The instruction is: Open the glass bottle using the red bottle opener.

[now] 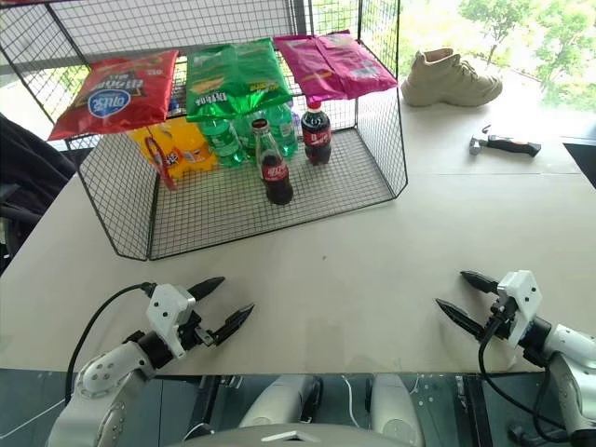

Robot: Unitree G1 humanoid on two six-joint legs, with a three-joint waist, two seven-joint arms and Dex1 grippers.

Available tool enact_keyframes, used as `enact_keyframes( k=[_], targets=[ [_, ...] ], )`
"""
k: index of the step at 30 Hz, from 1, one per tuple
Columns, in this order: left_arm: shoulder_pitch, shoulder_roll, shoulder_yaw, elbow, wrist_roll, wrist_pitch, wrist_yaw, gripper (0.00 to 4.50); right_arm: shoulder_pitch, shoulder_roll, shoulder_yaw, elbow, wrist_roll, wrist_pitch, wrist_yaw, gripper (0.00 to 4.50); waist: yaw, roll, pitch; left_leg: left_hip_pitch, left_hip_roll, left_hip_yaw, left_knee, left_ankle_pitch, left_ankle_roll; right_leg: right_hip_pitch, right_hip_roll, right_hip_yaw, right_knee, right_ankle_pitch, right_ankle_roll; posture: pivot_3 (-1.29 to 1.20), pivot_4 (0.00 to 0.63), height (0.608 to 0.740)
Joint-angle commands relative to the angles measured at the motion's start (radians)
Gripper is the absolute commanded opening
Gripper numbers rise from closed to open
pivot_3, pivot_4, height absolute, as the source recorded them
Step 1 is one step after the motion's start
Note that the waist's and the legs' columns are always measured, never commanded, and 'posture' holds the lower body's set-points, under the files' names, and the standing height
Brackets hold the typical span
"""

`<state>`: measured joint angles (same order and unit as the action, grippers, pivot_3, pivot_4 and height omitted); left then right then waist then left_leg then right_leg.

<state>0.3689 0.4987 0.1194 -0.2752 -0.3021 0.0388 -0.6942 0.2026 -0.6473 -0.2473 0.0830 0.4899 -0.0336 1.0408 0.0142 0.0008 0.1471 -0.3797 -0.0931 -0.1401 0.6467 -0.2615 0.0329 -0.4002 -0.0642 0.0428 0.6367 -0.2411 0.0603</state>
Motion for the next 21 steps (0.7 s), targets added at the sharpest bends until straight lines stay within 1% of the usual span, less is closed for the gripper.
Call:
enact_keyframes(
  k=[1, 21],
  targets=[
    [-0.006, -0.003, 0.005, 0.018, 0.002, 0.0, 0.002, 4.5, 0.001, 0.008, -0.01, -0.044, 0.006, -0.007, 0.001, 4.36, 0.0, 0.0, 0.0, 0.0, 0.0, 0.0, 0.0, 0.0, 0.0, 0.0, 0.0, 0.0, 0.0, 0.0, 0.0, 0.0, 0.15, 0.732],
    [-0.077, -0.012, 0.003, 0.104, 0.02, -0.046, 0.008, 4.5, -0.086, 0.051, 0.026, -0.031, -0.032, -0.03, -0.002, 4.36, 0.001, 0.002, 0.0, 0.0, 0.0, 0.0, 0.0, 0.0, 0.0, 0.0, 0.0, -0.001, 0.001, 0.001, 0.0, 0.0, 0.15, 0.732]
  ],
)
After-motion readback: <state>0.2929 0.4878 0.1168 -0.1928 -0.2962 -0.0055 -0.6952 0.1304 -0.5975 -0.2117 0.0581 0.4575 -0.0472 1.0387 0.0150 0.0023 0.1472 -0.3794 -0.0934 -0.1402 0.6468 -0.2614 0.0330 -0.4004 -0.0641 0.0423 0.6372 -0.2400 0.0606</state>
